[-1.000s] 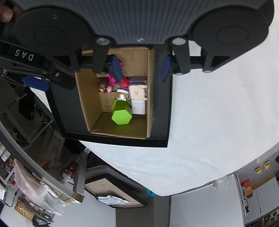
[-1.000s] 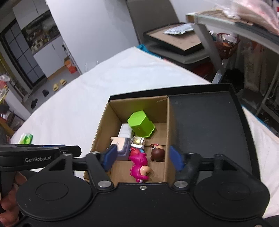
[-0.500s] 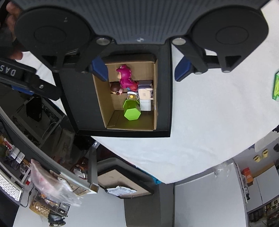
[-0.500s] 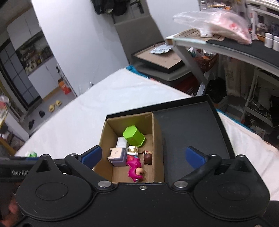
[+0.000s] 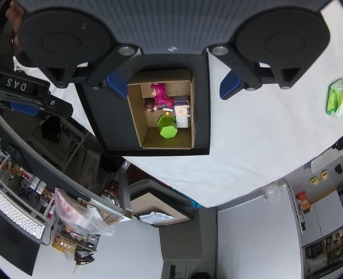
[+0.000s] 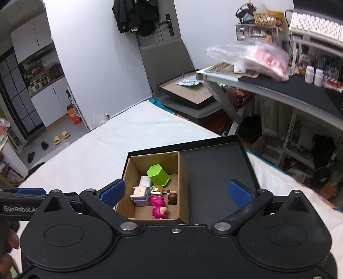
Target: Organize rigid objects
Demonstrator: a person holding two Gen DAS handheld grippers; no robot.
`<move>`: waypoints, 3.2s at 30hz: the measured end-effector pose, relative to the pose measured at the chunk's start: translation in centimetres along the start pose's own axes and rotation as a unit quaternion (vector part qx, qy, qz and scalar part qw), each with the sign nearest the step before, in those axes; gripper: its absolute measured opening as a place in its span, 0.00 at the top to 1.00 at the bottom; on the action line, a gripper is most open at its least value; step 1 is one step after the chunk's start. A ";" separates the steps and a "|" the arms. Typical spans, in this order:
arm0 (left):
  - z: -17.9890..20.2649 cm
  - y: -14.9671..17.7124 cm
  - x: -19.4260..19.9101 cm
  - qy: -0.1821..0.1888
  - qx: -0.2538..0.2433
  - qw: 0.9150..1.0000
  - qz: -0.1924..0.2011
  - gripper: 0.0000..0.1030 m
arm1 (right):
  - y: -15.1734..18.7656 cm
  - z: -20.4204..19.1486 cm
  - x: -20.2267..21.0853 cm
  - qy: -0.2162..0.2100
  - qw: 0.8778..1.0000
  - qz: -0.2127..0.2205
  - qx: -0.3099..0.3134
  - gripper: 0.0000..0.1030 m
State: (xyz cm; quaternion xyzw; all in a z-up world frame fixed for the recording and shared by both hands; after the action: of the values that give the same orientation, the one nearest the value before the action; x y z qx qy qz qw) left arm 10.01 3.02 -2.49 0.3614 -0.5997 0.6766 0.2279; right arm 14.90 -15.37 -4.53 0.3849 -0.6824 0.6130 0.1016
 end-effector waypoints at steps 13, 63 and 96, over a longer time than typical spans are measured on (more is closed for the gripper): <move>0.3 1.9 1.8 0.003 -0.004 1.000 0.013 0.11 | 1.1 1.1 2.8 0.020 1.000 0.001 -0.014 0.00; 0.4 4.4 1.7 0.007 -0.009 1.000 0.007 0.11 | 3.9 1.0 4.5 0.026 0.999 -0.023 0.028 0.00; 0.7 4.3 2.0 0.010 -0.015 1.000 0.009 0.11 | 3.8 0.7 4.5 0.020 0.999 -0.023 0.026 0.00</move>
State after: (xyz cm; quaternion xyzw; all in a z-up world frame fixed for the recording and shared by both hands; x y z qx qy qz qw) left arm 5.70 1.36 -3.75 0.3455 -0.6106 0.6733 0.2332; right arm 9.58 -18.01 -4.79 0.3904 -0.6551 0.6358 0.1190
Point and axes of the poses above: each gripper's, at about its wrist camera, not at the fingertips, and x roughly against the way its jaws point, z to its right, y to its underside, the point moved 6 cm from there along -x, roughly the way its jaws point, and after that the axes turned 6 degrees about -y, right-handed, at the moved point
